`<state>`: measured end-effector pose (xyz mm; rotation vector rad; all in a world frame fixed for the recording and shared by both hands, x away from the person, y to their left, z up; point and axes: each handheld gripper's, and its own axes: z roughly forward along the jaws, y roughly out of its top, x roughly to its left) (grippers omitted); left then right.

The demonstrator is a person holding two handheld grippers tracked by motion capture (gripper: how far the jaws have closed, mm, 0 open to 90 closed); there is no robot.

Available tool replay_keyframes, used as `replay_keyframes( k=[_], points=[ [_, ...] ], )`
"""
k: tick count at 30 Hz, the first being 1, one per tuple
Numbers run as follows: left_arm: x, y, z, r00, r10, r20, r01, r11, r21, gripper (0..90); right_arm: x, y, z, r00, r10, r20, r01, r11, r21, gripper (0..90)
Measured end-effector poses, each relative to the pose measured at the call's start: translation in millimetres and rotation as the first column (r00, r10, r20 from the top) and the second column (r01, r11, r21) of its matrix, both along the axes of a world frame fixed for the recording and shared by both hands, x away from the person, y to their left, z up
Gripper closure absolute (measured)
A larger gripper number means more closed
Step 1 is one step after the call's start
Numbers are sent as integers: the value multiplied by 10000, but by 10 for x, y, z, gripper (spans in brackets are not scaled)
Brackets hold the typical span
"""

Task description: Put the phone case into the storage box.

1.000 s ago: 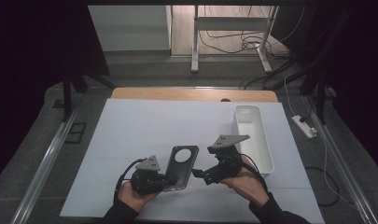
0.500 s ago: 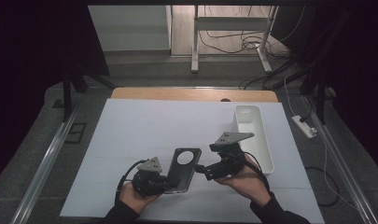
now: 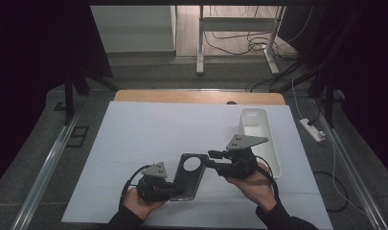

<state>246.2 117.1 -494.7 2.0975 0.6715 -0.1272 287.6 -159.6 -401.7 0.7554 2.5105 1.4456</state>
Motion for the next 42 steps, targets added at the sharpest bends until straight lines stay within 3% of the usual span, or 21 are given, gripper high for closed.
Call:
replay_keyframes(
  k=[10, 26, 31, 38, 42],
  points=[
    [9, -1, -13, 9997, -198, -111, 195, 9995, -264, 843, 7, -16, -7, 9996, 275, -111, -271, 9989, 374, 772],
    [20, -20, -65, 9988, -453, -205, 444, 9982, -395, 831, -7, -14, -1, 9985, 363, -418, -333, 9969, 710, 797],
    [18, -20, -56, 9993, -355, -70, 351, 9984, -454, 787, -25, 8, 2, 9979, 453, -461, -418, 9965, 730, 800],
    [15, -20, -54, 9997, -220, 64, 223, 9984, -516, 653, -37, 25, -3, 9981, 473, -389, -445, 9966, 689, 801],
    [11, -21, -52, 9996, -247, 124, 253, 9982, -543, 655, -36, 17, 2, 9984, 443, -354, -418, 9967, 689, 802]
  ],
)
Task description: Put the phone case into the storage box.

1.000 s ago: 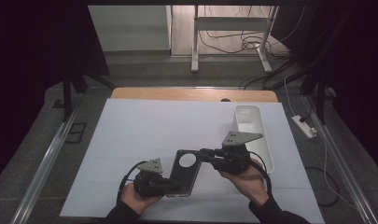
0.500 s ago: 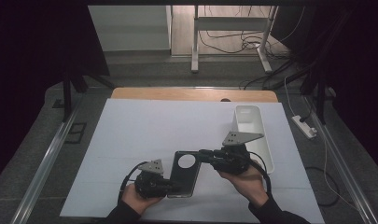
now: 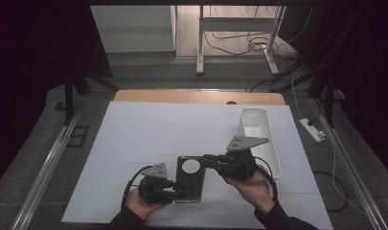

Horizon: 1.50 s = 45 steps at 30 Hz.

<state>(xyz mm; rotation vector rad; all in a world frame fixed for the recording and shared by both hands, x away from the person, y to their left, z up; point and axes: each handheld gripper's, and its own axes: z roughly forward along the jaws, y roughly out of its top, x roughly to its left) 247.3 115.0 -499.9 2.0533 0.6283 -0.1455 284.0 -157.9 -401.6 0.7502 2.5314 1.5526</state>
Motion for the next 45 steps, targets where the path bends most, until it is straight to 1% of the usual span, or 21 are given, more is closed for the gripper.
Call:
replay_keyframes(
  k=[6, 11, 14, 18, 20, 23, 24, 26, 27, 28, 30, 32, 34, 35, 37, 39, 40, 43, 45],
  points=[
    [0, -9, -4, 10000, 58, 54, -59, 9999, 92, 586, -13, 6, 8, 10000, 31, 80, -31, 10000, -69, 805],
    [-1, -15, -12, 9999, 73, 81, -74, 9998, 165, 570, -14, -3, 18, 9999, 49, 116, -49, 10000, -61, 806],
    [-1, -17, -12, 9999, 95, 78, -97, 9997, 230, 536, -15, -2, 20, 9999, 83, 125, -82, 10000, -12, 806],
    [6, -20, -22, 9998, 176, 99, -180, 9992, 351, 456, -15, -8, 26, 9999, 82, 127, -82, 10000, 4, 806],
    [6, -25, -27, 9994, 269, 205, -278, 9985, 475, 407, -10, -17, 31, 9999, 76, 144, -76, 10000, 20, 806],
    [4, -30, -28, 9992, 297, 276, -312, 9980, 543, 325, -6, -36, 45, 9998, 22, 202, -22, 10000, -5, 806],
    [-2, -33, -23, 9984, 384, 410, -409, 9973, 607, 299, -4, -44, 51, 9997, -1, 244, 1, 10000, 16, 806],
    [-4, -32, -21, 9980, 409, 476, -438, 9971, 621, 263, -3, -55, 61, 9996, -17, 281, 18, 10000, -34, 806],
    [-6, -26, -13, 9975, 458, 535, -491, 9969, 620, 263, 0, -66, 71, 9994, -24, 345, 25, 10000, -21, 807],
    [-6, -20, -10, 9971, 497, 576, -533, 9966, 628, 226, 3, -87, 91, 9991, -93, 423, 95, 10000, -31, 806],
    [-11, -4, 2, 9961, 570, 670, -611, 9962, 616, 186, 13, -121, 119, 9986, -196, 495, 196, 9998, 0, 806],
    [-23, 11, 16, 9947, 589, 841, -654, 9950, 761, 142, 25, -162, 146, 9981, -303, 537, 303, 9995, 7, 806],
    [-29, 17, 19, 9948, 556, 858, -622, 9952, 760, 132, 38, -193, 165, 9978, -342, 567, 342, 9994, 22, 807],
    [-40, 38, 32, 9953, 460, 847, -520, 9962, 705, 122, 44, -213, 178, 9973, -388, 620, 388, 9992, 2, 807],
    [-48, 48, 39, 9950, 465, 882, -525, 9964, 673, 93, 48, -224, 187, 9974, -391, 606, 390, 9992, 41, 807],
    [-61, 69, 51, 9934, 498, 1038, -578, 9954, 759, 81, 66, -264, 222, 9968, -448, 659, 444, 9990, 71, 807],
    [-76, 98, 61, 9913, 591, 1176, -683, 9948, 761, 63, 81, -289, 251, 9960, -536, 719, 533, 9986, 64, 807],
    [-92, 133, 73, 9893, 691, 1284, -792, 9940, 754, 44, 116, -327, 307, 9952, -606, 765, 604, 9982, 38, 807],
    [-116, 179, 88, 9851, 866, 1483, -993, 9918, 803, 40, 129, -340, 326, 9949, -634, 784, 632, 9980, 51, 806]
  ],
)
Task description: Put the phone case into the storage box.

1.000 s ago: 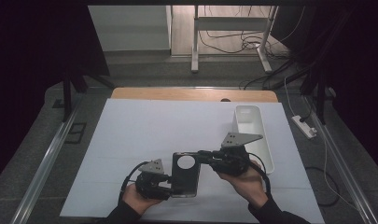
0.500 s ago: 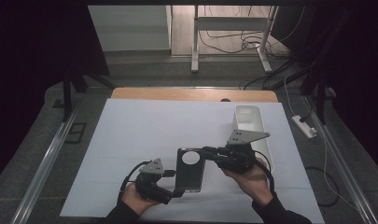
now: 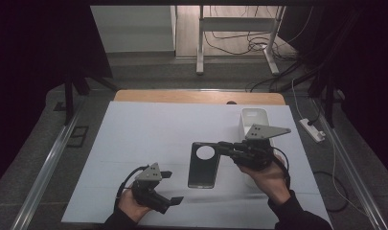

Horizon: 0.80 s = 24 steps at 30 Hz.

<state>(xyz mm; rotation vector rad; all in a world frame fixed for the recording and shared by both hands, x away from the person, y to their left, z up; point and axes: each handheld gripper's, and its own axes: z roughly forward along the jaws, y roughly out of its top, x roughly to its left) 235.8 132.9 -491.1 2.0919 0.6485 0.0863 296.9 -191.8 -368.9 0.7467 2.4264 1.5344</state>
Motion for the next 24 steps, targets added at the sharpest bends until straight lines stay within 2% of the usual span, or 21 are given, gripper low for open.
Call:
replay_keyframes(
  k=[7, 10, 13, 19, 24],
  points=[
    [-40, 172, 38, 9981, 558, 256, -557, 9984, -53, 16, 94, -77, 120, 9996, -126, 240, 128, 9999, -105, 807],
    [-65, 246, 33, 9966, 767, 310, -759, 9968, -235, 9, 140, -107, 165, 9993, -197, 310, 202, 9997, -157, 807],
    [-117, 316, 14, 9937, 987, 522, -989, 9951, 5, 0, 196, -151, 216, 9989, -277, 378, 283, 9995, -140, 807],
    [-203, 463, -1, 9886, 1419, 503, -1422, 9898, 27, 0, 256, -216, 276, 9980, -433, 460, 438, 9990, -111, 807],
    [-302, 620, -19, 9811, 1893, 406, -1895, 9819, 34, 0, 333, -310, 348, 9965, -659, 520, 660, 9978, -10, 806]
  ],
)
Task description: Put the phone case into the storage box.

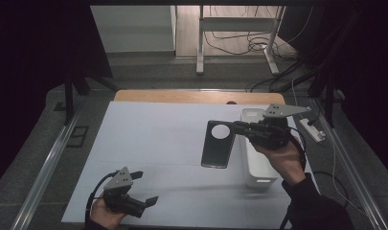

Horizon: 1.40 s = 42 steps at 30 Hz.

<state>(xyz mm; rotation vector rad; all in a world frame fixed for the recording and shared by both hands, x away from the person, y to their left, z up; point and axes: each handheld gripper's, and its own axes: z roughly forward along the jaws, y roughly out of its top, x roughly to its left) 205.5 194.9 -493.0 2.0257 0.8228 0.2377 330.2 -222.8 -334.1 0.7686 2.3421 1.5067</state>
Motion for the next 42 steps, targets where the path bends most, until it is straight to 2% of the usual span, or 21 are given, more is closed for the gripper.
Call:
replay_keyframes(
  k=[12, 21, 33, 37, 42],
  points=[
    [-182, 207, -46, 9980, 619, -138, -616, 9979, 195, 0, 171, -180, 109, 9992, -384, 134, 384, 9993, -9, 806],
    [-271, 302, -77, 9963, 822, -249, -818, 9965, 163, 0, 312, -339, 162, 9965, -817, 149, 816, 9966, 78, 806],
    [-336, 394, -86, 9925, 1214, -107, -1213, 9926, 83, 0, 465, -506, 266, 9918, -1215, 392, 1212, 9926, 98, 806],
    [-352, 424, -84, 9891, 1474, -60, -1473, 9891, 80, 0, 548, -569, 301, 9886, -1402, 548, 1404, 9901, -1, 806],
    [-349, 429, -88, 9893, 1457, -119, -1456, 9893, 52, 0, 634, -640, 333, 9845, -1627, 658, 1634, 9865, -56, 806]
  ],
)
